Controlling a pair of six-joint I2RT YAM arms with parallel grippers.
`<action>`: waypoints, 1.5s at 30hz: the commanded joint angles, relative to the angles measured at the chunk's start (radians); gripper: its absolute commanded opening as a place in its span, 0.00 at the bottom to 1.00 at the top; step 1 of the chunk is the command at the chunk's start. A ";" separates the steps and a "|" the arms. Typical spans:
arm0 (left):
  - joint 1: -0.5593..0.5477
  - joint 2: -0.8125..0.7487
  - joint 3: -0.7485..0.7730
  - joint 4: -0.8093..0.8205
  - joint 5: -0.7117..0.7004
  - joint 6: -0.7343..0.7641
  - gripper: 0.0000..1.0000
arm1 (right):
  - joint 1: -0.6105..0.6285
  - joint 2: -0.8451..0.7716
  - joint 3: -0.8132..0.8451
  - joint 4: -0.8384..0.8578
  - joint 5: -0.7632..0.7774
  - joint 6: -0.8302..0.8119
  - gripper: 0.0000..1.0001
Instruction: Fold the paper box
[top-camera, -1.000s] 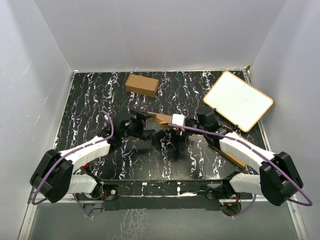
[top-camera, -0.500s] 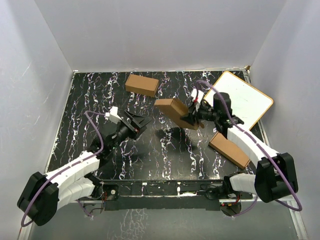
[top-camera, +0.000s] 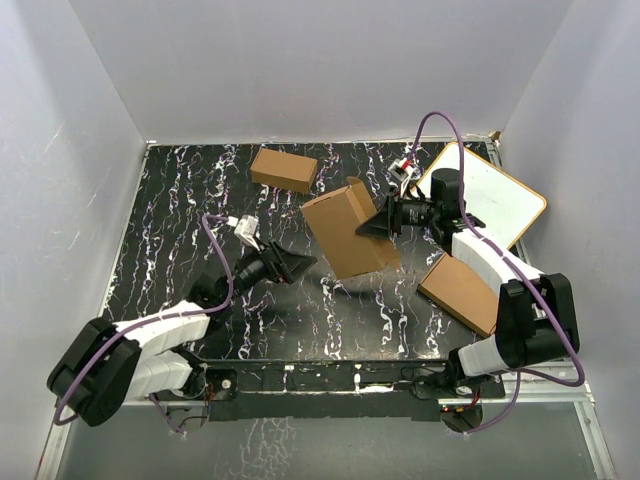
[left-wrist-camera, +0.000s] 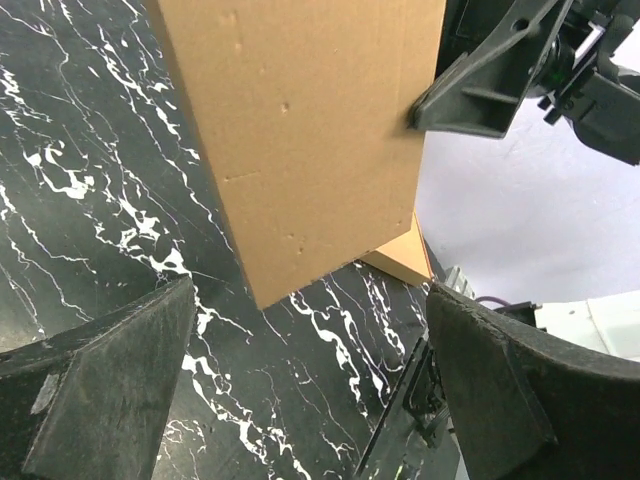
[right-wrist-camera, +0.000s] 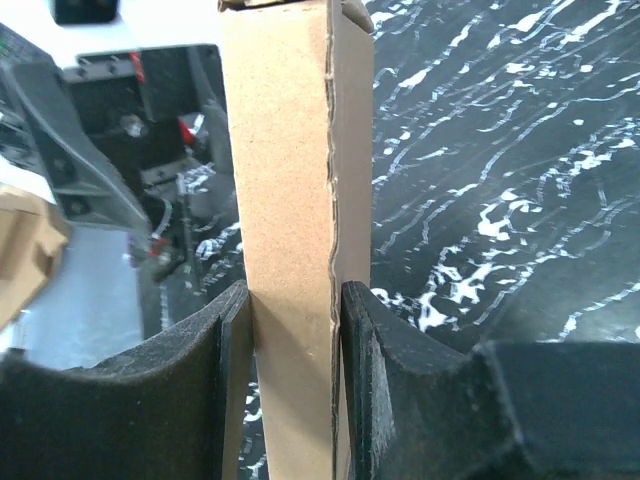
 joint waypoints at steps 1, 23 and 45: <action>0.005 0.033 -0.027 0.224 0.054 -0.033 0.97 | -0.011 0.001 0.039 0.212 -0.129 0.292 0.36; 0.005 0.235 0.074 0.539 0.045 -0.307 0.97 | -0.017 0.042 -0.047 0.775 -0.173 0.973 0.36; 0.003 0.429 0.171 0.815 0.141 -0.428 0.48 | 0.001 0.023 -0.084 0.799 -0.184 0.961 0.38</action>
